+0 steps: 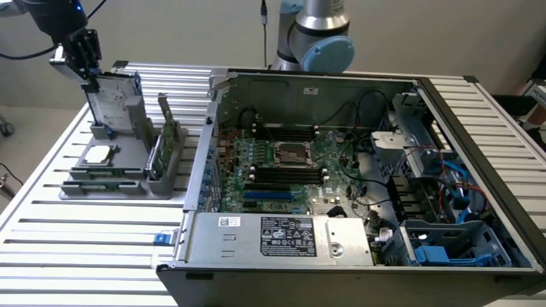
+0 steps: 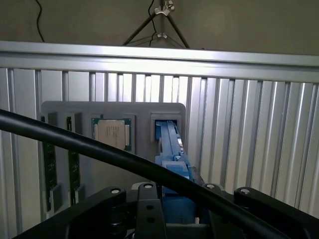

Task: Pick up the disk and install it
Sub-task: 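Pick up the disk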

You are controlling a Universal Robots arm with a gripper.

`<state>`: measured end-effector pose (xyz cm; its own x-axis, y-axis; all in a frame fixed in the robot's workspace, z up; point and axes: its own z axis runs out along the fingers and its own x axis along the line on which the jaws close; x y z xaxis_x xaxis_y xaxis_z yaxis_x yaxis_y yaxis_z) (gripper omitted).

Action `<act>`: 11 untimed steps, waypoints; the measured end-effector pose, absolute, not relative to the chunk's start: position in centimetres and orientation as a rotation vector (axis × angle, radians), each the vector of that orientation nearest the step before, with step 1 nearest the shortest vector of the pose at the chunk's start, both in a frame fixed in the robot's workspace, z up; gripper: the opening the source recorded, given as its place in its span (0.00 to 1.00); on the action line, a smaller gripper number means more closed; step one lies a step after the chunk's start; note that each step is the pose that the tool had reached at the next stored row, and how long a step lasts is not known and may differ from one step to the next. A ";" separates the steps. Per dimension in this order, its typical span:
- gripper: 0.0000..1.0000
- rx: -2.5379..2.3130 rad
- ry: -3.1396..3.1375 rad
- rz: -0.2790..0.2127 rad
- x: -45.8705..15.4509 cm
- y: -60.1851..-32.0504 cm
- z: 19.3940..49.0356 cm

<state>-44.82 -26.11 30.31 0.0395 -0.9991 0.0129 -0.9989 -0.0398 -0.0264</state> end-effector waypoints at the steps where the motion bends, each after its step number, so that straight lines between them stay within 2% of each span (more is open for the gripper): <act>1: 0.33 -2.258 2.170 -0.043 -44.8 -26.1 30.3; 3: 0.41 -2.257 2.169 -0.043 -44.8 -26.1 30.3; 5: 0.41 -2.257 2.169 -0.042 -44.8 -26.1 30.3; 6: 0.47 -2.257 2.169 -0.042 -44.8 -26.1 30.3; 11: 0.47 -2.257 2.169 -0.042 -45.0 -26.1 30.3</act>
<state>-45.03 -26.11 30.31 0.0395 -0.9992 0.0114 -0.9989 -0.0398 -0.0266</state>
